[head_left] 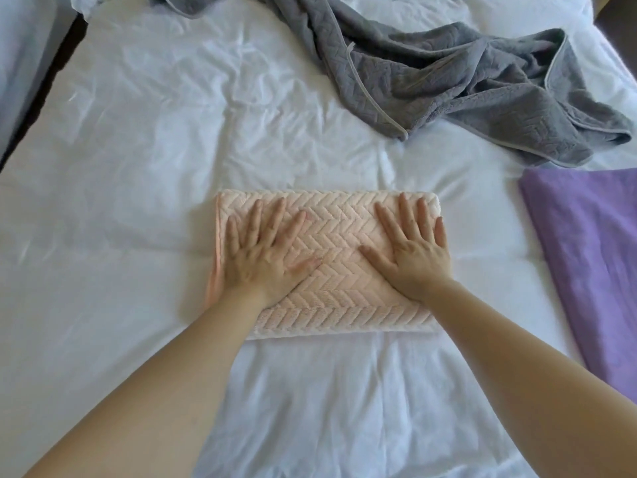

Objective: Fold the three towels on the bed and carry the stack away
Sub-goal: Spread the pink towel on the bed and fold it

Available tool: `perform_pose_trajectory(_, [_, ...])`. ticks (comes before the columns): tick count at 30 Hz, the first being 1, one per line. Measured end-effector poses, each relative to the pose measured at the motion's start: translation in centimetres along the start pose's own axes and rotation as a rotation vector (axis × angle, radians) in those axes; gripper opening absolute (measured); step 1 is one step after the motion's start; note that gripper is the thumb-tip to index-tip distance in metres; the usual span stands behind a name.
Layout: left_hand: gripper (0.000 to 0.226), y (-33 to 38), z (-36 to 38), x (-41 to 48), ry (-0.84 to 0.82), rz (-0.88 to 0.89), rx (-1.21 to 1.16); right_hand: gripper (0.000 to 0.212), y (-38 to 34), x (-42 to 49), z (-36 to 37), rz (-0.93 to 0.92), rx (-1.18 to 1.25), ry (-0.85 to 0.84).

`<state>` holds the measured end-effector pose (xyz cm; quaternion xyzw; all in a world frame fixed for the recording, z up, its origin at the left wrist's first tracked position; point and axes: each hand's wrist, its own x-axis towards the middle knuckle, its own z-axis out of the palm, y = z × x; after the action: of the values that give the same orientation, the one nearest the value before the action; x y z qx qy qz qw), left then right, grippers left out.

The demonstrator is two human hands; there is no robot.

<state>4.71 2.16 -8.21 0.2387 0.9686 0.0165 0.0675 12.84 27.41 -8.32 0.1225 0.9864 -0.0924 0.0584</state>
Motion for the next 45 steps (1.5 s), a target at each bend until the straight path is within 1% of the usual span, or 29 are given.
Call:
perform_pose_trajectory(4, [0.080,0.0,1.7,0.1,0.020,-0.008,-0.022,0.075,0.3,0.1,1.8,0.009,-0.006,0.032])
perform_pose_trajectory(8, [0.080,0.0,2.2,0.3,0.029,-0.014,-0.024,0.075,0.3,0.4,2.6,0.011,-0.019,0.030])
perform_pose_trajectory(15, [0.079,0.4,2.1,0.6,-0.005,-0.028,0.010,0.073,0.4,0.6,2.8,0.017,0.024,0.019])
perform_pose_trajectory(18, [0.076,0.1,0.9,0.3,0.018,0.001,-0.036,0.070,0.4,0.2,1.2,0.000,0.111,0.006])
perform_pose_trajectory(20, [0.074,-0.2,-0.3,-0.1,0.061,0.038,-0.079,0.070,0.7,0.1,-0.1,0.007,0.237,0.018])
perform_pose_trajectory(21, [0.075,-0.5,-0.8,-0.4,0.089,0.027,-0.103,0.072,0.8,-0.1,-0.6,0.032,0.302,0.042])
perform_pose_trajectory(23, [0.080,-1.5,-1.8,-1.1,0.128,-0.092,-0.187,0.075,0.9,-0.3,-1.5,0.139,0.448,0.084])
perform_pose_trajectory(25, [0.086,-2.6,-2.2,-1.7,0.116,-0.208,-0.255,0.081,0.8,-0.2,-2.2,0.315,0.649,0.076])
perform_pose_trajectory(26, [0.091,-3.1,-2.2,-2.0,0.108,-0.235,-0.321,0.084,0.7,-0.1,-2.5,0.400,0.761,0.064])
perform_pose_trajectory(28, [0.096,-3.8,-2.1,-2.2,0.103,-0.312,-0.590,0.088,0.7,-0.1,-3.0,0.518,0.920,0.034])
perform_pose_trajectory(29, [0.091,-4.2,-2.0,-2.1,0.103,-0.392,-0.739,0.089,0.7,-0.1,-3.2,0.551,0.939,0.006])
perform_pose_trajectory(31, [0.067,-5.0,-1.8,-1.5,0.048,-0.561,-0.936,0.092,1.1,-0.3,-3.5,0.591,0.925,-0.063])
perform_pose_trajectory(32, [0.061,-5.4,-1.7,-1.4,-0.010,-0.602,-0.988,0.093,1.3,-0.4,-3.6,0.609,0.926,-0.087])
perform_pose_trajectory(34, [0.063,-6.0,-1.6,-1.2,-0.113,-0.627,-1.047,0.093,1.5,-0.7,-3.6,0.625,0.926,-0.120])
perform_pose_trajectory(35, [0.065,-6.1,-1.7,-1.0,-0.140,-0.632,-1.061,0.091,1.6,-0.9,-3.7,0.627,0.904,-0.128])
perform_pose_trajectory(37, [0.066,-6.0,-2.2,-0.5,-0.130,-0.607,-1.056,0.085,1.6,-1.4,-4.1,0.636,0.869,-0.102])
perform_pose_trajectory(41, [0.055,-4.9,-5.4,1.6,-0.036,-0.513,-0.986,0.069,2.0,-2.4,-6.0,0.644,0.878,0.020])
perform_pose_trajectory(45, [0.047,-0.9,-9.5,5.2,-0.019,-0.365,-0.955,0.064,5.0,-4.5,-9.1,0.693,0.967,0.185])
